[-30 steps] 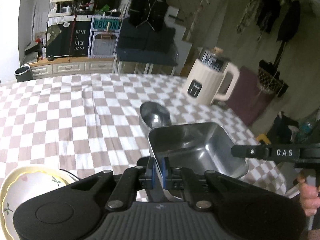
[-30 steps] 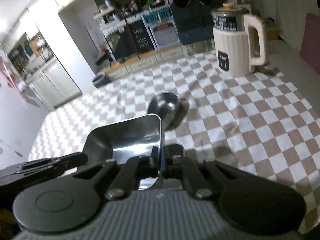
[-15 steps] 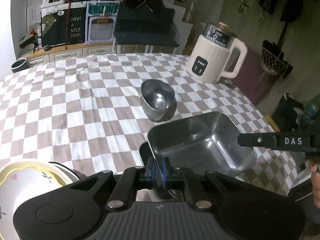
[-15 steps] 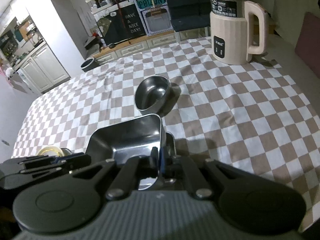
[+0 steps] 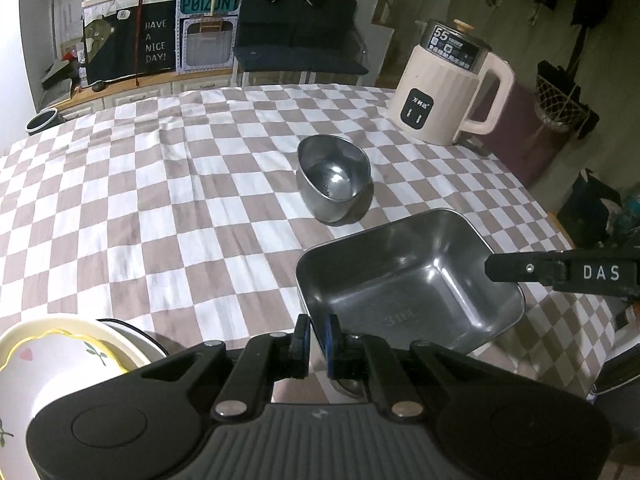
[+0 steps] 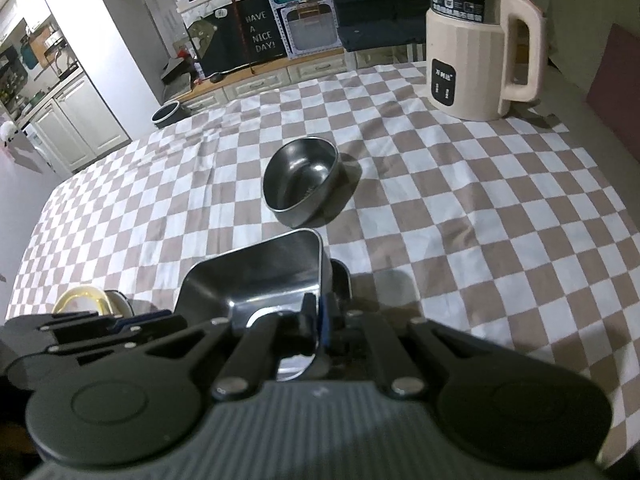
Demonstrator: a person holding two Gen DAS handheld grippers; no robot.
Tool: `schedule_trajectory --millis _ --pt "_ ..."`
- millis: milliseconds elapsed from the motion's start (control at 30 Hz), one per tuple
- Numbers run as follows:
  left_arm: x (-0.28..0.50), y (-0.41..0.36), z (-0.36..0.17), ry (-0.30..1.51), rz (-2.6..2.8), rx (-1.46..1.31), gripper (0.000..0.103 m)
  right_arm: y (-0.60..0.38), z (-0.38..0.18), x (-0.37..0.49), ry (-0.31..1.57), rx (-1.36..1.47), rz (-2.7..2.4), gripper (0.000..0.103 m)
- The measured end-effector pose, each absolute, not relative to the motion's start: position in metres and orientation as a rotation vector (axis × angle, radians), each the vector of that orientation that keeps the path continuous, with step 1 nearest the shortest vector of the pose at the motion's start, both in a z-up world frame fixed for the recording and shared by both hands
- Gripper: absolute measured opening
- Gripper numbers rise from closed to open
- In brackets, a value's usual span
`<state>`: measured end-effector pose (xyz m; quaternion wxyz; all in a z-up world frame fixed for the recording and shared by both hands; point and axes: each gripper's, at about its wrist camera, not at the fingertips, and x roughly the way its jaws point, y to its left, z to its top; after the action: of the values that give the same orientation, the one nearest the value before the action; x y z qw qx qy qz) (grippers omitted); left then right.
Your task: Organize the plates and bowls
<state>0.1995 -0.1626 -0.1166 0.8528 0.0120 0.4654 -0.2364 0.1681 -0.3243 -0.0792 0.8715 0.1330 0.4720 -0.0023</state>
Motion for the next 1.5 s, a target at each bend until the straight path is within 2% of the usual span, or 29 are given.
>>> schedule_trajectory --millis 1267,1500 --pt "0.208 -0.173 -0.14 1.012 -0.517 0.059 0.009 -0.316 -0.103 0.193 1.056 0.124 -0.024 0.003" --pt "0.206 -0.178 -0.142 1.011 -0.517 0.112 0.012 -0.313 -0.11 0.2 1.073 0.09 -0.03 0.002"
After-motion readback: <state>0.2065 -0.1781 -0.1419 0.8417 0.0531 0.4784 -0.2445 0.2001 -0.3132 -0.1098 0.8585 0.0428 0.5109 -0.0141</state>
